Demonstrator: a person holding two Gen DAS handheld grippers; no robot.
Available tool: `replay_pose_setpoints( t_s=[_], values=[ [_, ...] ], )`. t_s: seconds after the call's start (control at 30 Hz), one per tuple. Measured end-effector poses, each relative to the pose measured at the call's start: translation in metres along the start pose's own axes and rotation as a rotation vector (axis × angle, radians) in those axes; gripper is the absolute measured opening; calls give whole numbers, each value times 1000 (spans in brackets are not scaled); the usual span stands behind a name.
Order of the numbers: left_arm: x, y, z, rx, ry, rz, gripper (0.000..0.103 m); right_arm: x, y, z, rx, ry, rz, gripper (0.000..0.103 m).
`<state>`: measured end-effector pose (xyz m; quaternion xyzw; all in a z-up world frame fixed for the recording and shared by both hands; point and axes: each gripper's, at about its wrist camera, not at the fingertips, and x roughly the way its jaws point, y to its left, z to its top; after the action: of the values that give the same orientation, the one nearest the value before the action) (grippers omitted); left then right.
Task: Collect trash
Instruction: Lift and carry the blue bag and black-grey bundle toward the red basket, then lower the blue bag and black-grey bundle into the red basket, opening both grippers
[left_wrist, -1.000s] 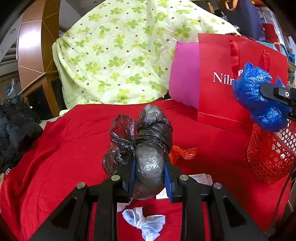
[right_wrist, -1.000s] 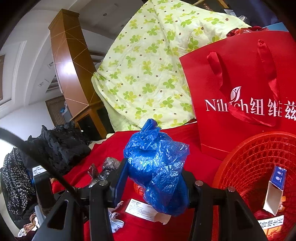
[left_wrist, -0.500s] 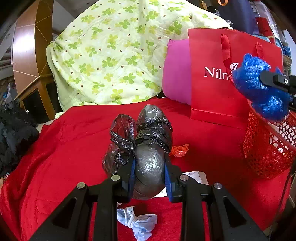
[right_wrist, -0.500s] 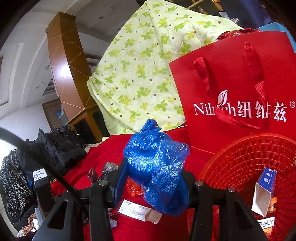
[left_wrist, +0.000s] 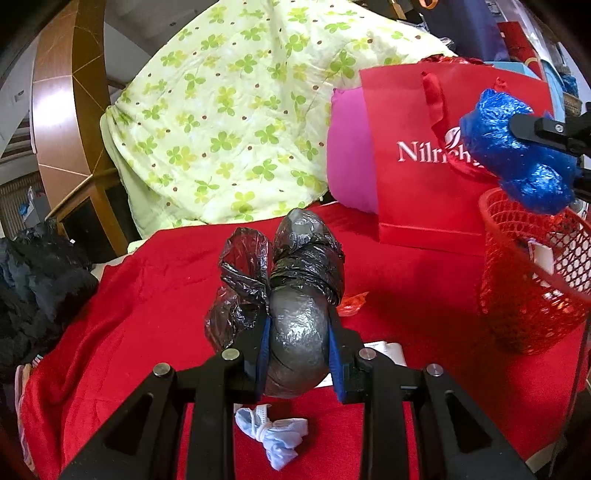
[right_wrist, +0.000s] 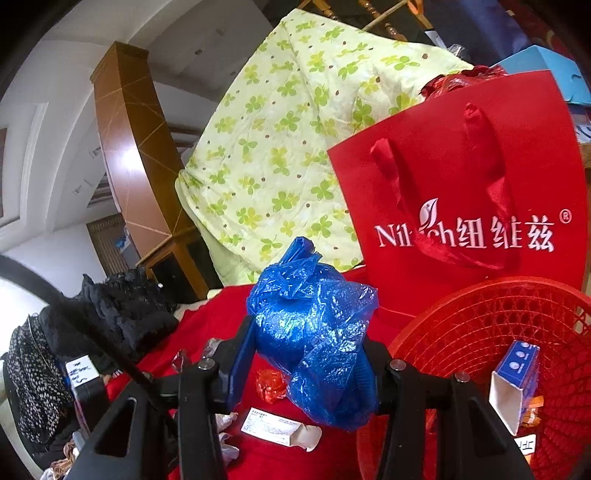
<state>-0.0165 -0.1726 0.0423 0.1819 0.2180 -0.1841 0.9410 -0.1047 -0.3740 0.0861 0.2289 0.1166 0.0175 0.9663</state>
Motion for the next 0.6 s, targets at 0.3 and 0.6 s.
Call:
replay_pose_setpoints(
  t_s=[0.3, 0.6],
  values=[
    [-32, -35, 27, 67, -63, -17, 29, -31, -29, 12, 64, -62, -22, 52],
    [-47, -73, 51, 134, -96, -54, 29, -58, -57, 25, 127, -123, -41, 53]
  ],
)
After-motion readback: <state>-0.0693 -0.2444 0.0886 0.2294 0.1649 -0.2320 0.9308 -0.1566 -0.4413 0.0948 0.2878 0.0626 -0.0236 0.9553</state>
